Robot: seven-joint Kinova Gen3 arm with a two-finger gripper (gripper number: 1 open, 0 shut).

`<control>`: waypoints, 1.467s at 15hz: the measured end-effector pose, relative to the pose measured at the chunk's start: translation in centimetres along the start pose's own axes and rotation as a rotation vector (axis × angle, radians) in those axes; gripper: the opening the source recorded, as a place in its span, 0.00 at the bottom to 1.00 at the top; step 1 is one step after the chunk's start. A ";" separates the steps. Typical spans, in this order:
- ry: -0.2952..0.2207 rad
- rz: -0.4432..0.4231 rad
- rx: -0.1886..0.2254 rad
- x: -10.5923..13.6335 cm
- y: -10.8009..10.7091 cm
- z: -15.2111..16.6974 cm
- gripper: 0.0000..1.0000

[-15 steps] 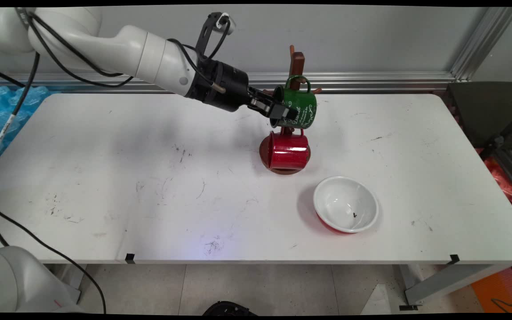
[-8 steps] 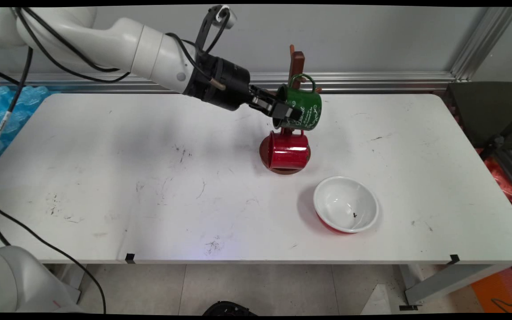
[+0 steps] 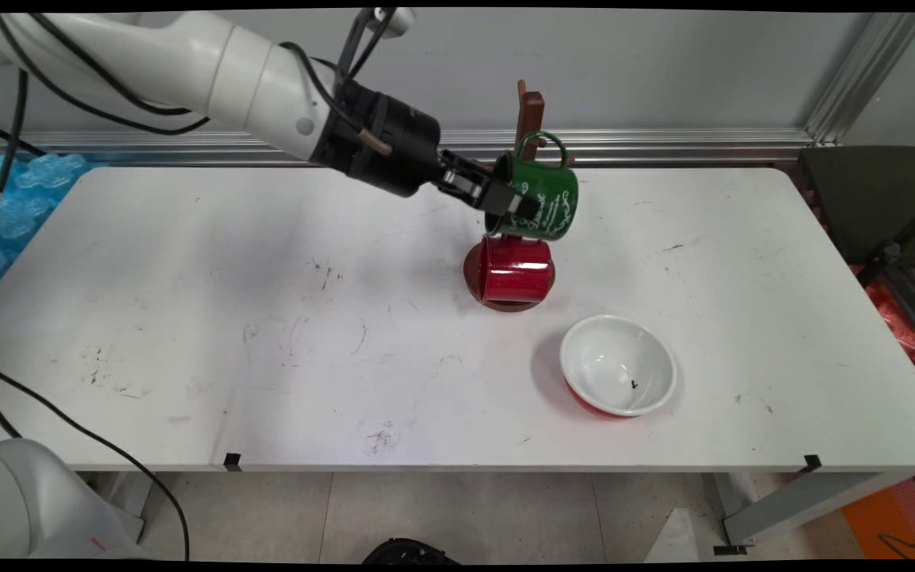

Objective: Place the picked object on the table

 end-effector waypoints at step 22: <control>-0.404 0.381 0.085 -0.8 -4.5 -9.6 0.00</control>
